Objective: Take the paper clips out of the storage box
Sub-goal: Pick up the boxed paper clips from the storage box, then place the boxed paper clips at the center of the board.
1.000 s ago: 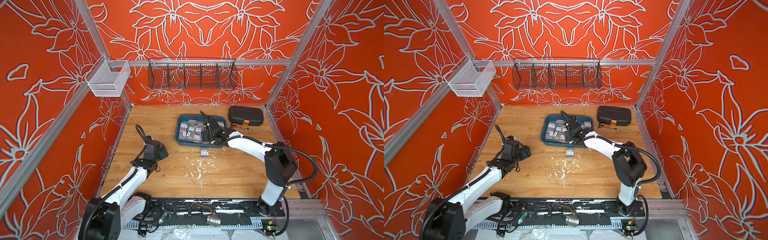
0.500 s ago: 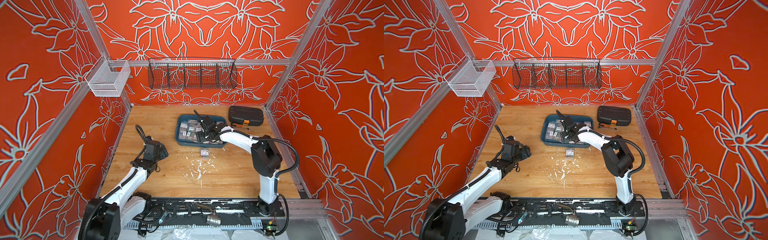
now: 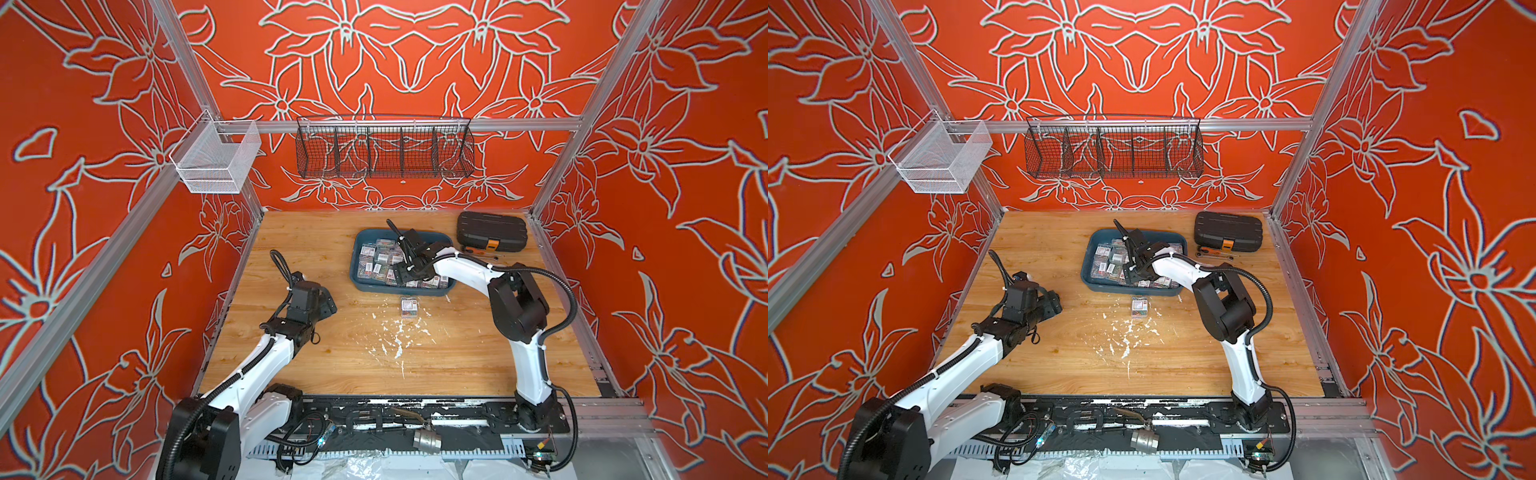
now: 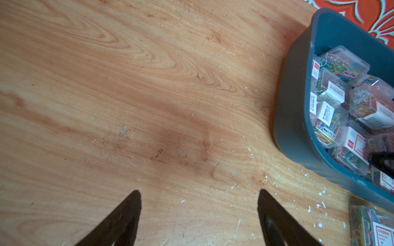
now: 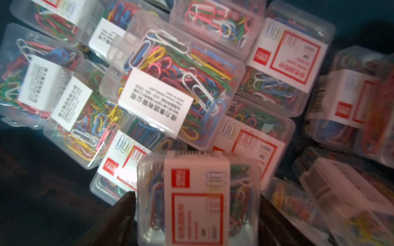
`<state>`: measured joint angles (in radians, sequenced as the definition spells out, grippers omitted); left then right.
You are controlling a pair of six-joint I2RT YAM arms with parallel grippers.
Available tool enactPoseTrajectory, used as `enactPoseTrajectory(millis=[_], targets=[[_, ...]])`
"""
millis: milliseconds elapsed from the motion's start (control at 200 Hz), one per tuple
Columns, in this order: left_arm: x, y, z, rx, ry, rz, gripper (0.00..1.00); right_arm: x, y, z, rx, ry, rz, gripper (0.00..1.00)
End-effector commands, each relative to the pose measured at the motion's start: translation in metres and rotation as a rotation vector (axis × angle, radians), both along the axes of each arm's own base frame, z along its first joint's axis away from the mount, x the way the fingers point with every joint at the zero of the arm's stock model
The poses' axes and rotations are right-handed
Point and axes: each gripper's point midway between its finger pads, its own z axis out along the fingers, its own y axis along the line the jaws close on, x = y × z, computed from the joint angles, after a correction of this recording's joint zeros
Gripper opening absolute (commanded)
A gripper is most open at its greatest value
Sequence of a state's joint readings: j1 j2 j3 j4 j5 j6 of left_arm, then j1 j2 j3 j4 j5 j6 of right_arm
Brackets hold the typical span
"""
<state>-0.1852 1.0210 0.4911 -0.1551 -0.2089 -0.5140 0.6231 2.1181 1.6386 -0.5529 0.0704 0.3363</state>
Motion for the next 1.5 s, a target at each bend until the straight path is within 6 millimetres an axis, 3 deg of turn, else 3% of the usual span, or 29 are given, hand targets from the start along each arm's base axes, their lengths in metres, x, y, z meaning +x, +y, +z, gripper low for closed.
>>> enactPoseTrajectory(millis=[0,185,355,510,641,886,1221,1371,1491], targets=[[0.000,0.001,0.003,-0.001,-0.015,0.014,0.84,0.001,-0.003,-0.008,-0.038,0.033,0.018,0.80],[-0.001,0.002,0.003,0.000,-0.018,0.019,0.84,0.002,0.002,0.009,-0.012,0.001,0.058,0.61],[0.000,0.001,0.003,-0.001,-0.014,0.014,0.84,-0.001,0.005,0.042,0.033,-0.081,0.126,0.58],[0.000,0.002,0.003,-0.001,-0.017,0.017,0.84,-0.017,0.012,0.075,0.112,-0.178,0.229,0.54],[0.000,0.001,0.002,-0.001,-0.012,0.015,0.84,-0.031,0.013,0.089,0.143,-0.236,0.302,0.51],[0.000,0.002,0.003,-0.001,-0.017,0.017,0.84,-0.065,0.016,0.093,0.207,-0.282,0.424,0.50],[0.000,0.000,0.003,-0.006,-0.019,0.009,0.84,-0.124,-0.011,0.077,0.344,-0.313,0.380,0.51],[0.001,-0.001,0.003,-0.007,-0.016,0.000,0.84,-0.141,-0.030,0.056,0.341,-0.288,0.291,0.51],[0.000,0.000,0.003,-0.005,-0.018,0.008,0.84,-0.143,-0.049,0.035,0.288,-0.253,0.199,0.51]])
